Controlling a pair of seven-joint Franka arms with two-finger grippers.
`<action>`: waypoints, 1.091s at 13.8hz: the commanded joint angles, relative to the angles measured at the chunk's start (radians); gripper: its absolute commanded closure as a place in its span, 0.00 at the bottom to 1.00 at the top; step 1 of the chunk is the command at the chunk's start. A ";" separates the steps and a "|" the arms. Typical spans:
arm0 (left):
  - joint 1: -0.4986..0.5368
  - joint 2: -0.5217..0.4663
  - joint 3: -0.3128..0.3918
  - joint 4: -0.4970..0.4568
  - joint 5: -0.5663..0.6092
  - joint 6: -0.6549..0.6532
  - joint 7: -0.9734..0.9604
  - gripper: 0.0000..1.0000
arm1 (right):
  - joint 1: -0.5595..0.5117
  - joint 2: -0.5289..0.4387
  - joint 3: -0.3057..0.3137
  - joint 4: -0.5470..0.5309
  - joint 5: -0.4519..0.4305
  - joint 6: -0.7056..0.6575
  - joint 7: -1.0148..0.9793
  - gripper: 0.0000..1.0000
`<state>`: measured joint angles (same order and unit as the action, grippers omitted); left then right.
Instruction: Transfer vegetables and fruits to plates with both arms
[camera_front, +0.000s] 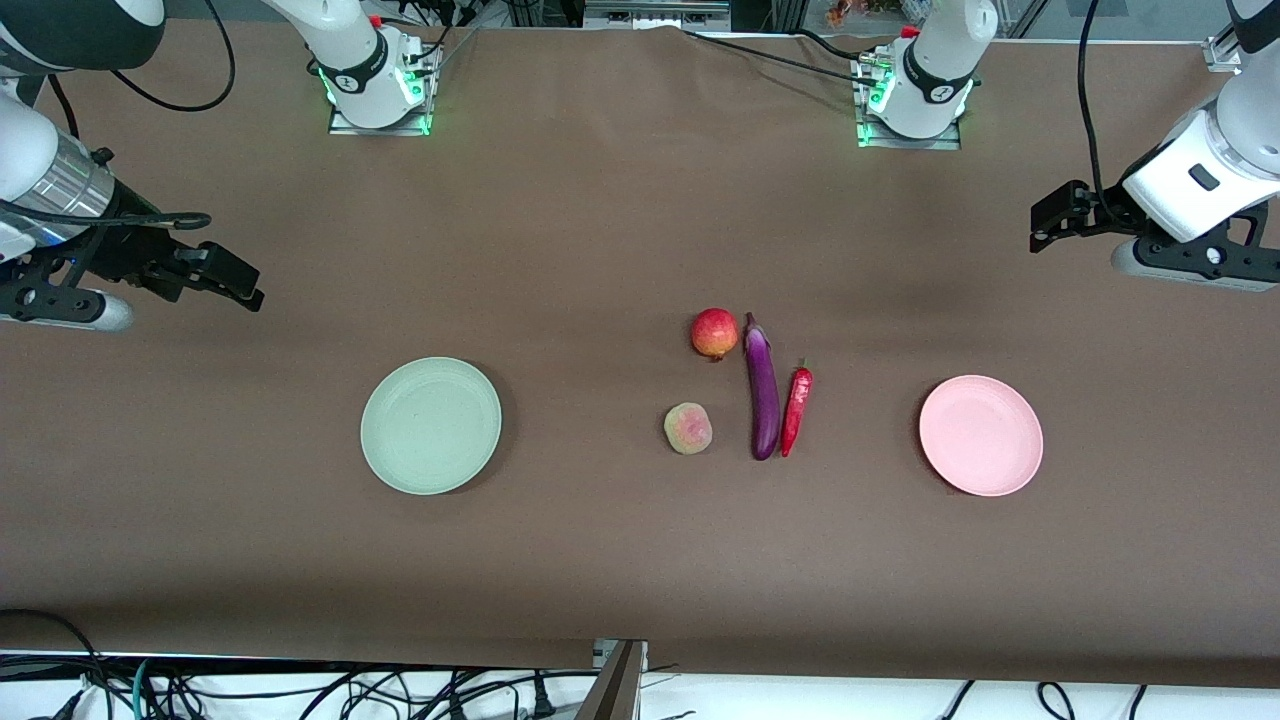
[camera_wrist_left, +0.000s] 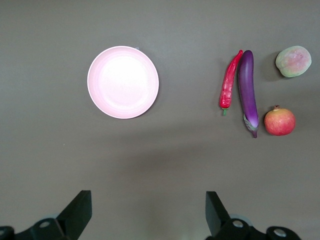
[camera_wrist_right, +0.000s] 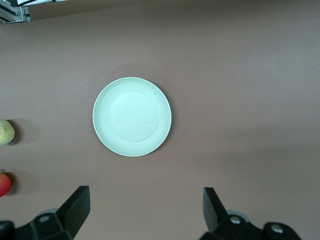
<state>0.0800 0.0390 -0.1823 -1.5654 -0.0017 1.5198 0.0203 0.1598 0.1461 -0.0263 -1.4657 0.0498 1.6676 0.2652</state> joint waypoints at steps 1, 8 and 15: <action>-0.002 0.015 -0.003 0.022 0.015 -0.024 -0.003 0.00 | -0.005 -0.005 0.000 0.002 0.018 -0.011 0.000 0.00; -0.016 0.053 -0.006 0.015 0.006 -0.142 0.003 0.00 | -0.005 -0.005 0.000 0.002 0.018 -0.012 0.000 0.00; -0.095 0.272 -0.032 0.007 0.008 0.052 0.004 0.00 | -0.005 -0.005 0.000 0.002 0.018 -0.009 0.000 0.00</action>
<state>0.0298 0.2410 -0.2110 -1.5747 -0.0024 1.5123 0.0232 0.1597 0.1461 -0.0266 -1.4664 0.0499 1.6665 0.2652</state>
